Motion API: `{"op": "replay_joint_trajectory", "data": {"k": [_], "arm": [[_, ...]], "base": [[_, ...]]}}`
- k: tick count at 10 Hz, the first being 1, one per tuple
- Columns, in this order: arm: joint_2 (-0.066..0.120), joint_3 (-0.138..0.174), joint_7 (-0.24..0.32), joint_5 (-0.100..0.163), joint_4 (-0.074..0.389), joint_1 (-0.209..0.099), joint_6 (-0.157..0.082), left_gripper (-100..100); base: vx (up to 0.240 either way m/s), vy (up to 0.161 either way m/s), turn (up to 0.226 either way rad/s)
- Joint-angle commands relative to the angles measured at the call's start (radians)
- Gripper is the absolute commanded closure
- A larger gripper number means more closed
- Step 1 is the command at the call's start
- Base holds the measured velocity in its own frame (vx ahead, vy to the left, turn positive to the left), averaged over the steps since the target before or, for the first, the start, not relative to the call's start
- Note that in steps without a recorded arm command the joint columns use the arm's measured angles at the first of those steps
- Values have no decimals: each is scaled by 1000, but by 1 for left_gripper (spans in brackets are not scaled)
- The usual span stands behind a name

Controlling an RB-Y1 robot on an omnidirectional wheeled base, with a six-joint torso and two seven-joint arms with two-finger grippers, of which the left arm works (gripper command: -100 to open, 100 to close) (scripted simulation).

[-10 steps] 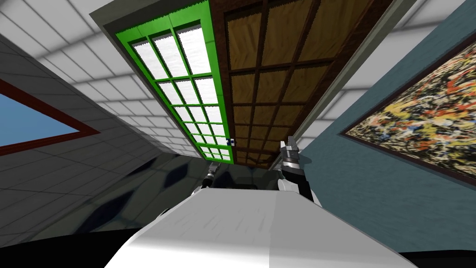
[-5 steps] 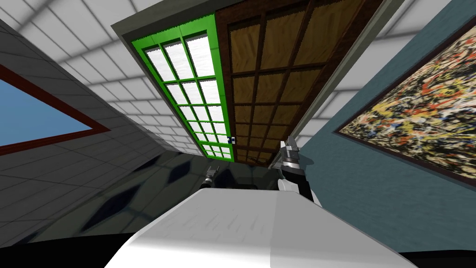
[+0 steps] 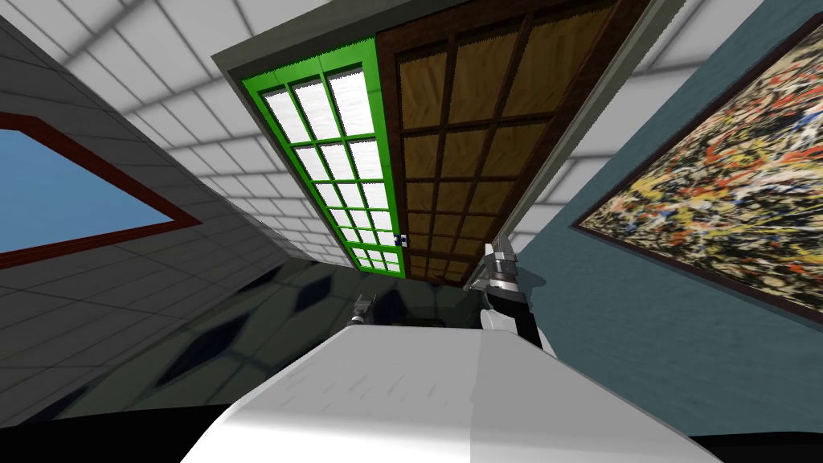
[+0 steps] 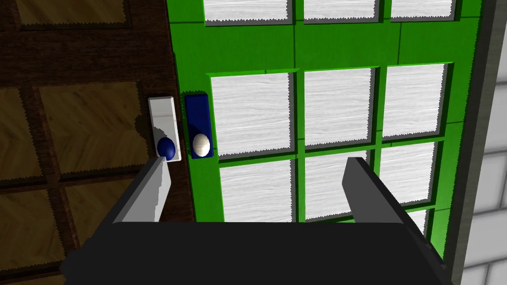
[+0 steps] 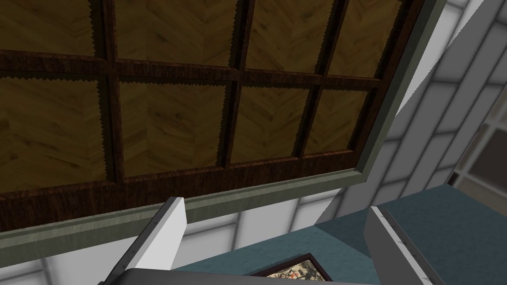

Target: Pull the door open

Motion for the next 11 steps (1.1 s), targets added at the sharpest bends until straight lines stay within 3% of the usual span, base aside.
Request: {"op": "replay_joint_trajectory", "data": {"k": [1, 3, 4, 5, 6, 7, 9, 10, 11], "arm": [[-6, -3, 7, -7, -50, 31, 29, -100], [-22, 38, -4, -43, -50, 60, 43, -100], [-22, 38, -4, -43, -50, 60, 43, -100], [-39, 62, -10, -68, -53, 63, 49, -100], [-56, 77, -14, -85, -60, 55, 53, -100], [-58, 79, -15, -87, -61, 53, 53, -100], [-84, 91, -19, -105, -76, 27, 55, -100], [-84, 91, -19, -105, -76, 27, 55, -100], [-104, 96, -21, -117, -89, 2, 54, -100]], "base": [[-27, -5, -6], [-40, -9, 19], [-25, 0, 6], [45, 3, -18], [130, 21, -35], [119, 21, -24], [181, 31, -36], [143, 33, -22], [194, 30, -51]]}}
